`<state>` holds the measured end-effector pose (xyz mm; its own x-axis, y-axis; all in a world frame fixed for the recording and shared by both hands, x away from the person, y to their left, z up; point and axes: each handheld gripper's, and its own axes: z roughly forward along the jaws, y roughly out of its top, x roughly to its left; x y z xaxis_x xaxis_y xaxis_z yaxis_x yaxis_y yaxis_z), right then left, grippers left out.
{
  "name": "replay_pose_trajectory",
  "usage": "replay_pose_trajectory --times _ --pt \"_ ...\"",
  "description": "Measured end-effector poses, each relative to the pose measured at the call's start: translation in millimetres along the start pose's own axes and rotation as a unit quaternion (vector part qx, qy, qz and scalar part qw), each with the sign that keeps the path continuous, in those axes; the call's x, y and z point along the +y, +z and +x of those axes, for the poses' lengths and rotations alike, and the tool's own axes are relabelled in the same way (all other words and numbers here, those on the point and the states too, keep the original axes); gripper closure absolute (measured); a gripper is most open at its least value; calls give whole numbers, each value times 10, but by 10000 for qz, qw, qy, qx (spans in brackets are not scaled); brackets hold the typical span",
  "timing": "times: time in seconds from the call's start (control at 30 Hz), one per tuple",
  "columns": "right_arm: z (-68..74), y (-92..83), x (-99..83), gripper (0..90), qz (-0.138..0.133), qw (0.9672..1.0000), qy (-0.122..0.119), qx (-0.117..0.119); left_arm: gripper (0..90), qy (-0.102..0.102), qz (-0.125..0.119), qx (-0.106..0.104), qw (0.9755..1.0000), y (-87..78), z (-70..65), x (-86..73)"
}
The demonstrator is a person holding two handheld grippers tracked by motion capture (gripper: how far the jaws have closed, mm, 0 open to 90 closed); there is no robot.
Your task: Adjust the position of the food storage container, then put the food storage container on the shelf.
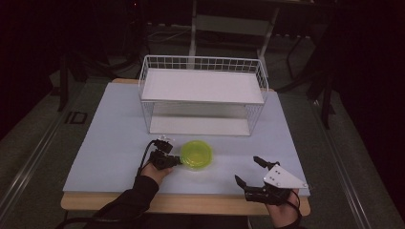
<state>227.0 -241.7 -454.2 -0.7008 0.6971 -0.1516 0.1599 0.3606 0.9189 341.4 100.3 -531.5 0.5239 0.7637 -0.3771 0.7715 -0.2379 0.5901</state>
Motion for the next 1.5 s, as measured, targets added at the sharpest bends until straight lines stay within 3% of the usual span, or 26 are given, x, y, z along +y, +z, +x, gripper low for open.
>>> replay_pose_trajectory --times 0.1,0.5,0.7,0.83,1.03,1.17,1.2,1.37,1.43,1.5 --pt "-4 6 -2 150 2 10000 10 20 900 -93 -74 -150 9998 61 -56 52" --pt "-17 5 -9 150 12 10000 17 29 900 89 125 -416 9990 258 -285 93" --pt "-26 3 -10 150 4 10000 24 9 900 136 77 -419 9990 214 -270 106" --pt "-32 2 -12 150 14 10000 48 21 785 185 -113 -317 9993 38 -230 82" --pt "-24 4 -5 150 8 10000 15 20 449 415 -301 -131 9986 -264 -184 -6" --pt "-26 14 -6 150 21 10000 16 17 237 472 -456 -297 9974 -458 -180 -74" --pt "-26 15 -7 150 32 10000 22 16 153 614 -473 -462 9959 -536 -191 -121" --pt "-28 16 -10 150 47 10000 65 14 104 637 -608 -421 9952 -614 -211 -170" --pt "-23 21 -1 145 66 10000 60 25 32 614 -817 -621 9928 -743 -278 -233" --pt "-17 26 5 143 108 9999 36 51 30 670 -1010 -694 9902 -813 -328 -247"
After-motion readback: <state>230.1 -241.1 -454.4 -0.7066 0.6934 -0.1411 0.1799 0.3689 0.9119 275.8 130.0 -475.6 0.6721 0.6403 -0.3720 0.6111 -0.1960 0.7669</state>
